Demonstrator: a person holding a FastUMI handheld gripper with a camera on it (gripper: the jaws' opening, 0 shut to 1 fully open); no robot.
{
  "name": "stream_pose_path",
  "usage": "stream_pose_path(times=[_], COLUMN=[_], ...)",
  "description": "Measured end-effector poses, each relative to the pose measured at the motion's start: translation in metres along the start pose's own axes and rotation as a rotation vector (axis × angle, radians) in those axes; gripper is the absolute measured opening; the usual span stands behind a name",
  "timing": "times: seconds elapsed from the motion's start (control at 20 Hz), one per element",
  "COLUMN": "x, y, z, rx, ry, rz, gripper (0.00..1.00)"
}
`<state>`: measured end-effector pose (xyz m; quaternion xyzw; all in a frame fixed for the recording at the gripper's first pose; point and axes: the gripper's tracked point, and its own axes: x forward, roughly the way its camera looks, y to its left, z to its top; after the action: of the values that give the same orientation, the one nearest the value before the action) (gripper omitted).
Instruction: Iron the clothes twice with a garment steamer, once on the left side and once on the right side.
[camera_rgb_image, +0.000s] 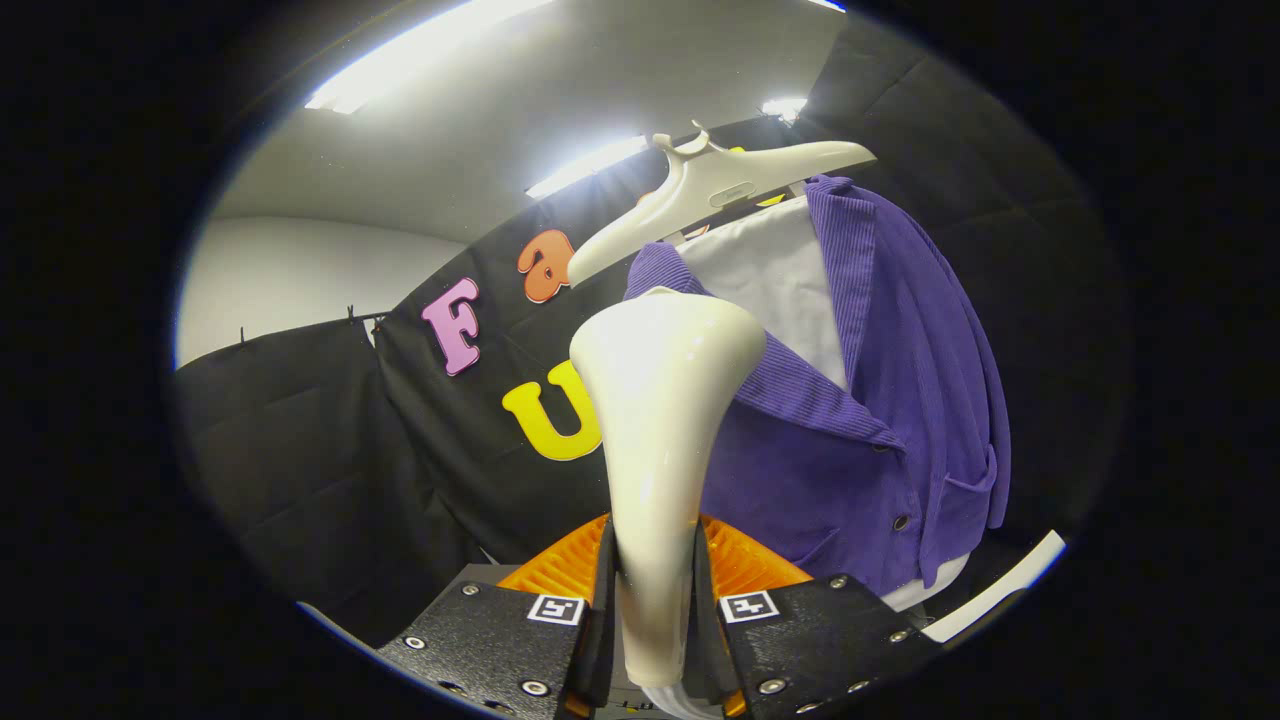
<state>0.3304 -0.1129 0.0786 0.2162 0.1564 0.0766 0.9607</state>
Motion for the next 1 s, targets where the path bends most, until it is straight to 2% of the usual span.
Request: stream_pose_path(times=[0.35,1.0], x=[0.038,0.029], y=[-0.026,-0.077], z=[-0.025,-0.123], rx=[0.031,0.024], ry=[0.059,0.232], rz=[-0.043,-0.139], gripper=[0.35,0.36])
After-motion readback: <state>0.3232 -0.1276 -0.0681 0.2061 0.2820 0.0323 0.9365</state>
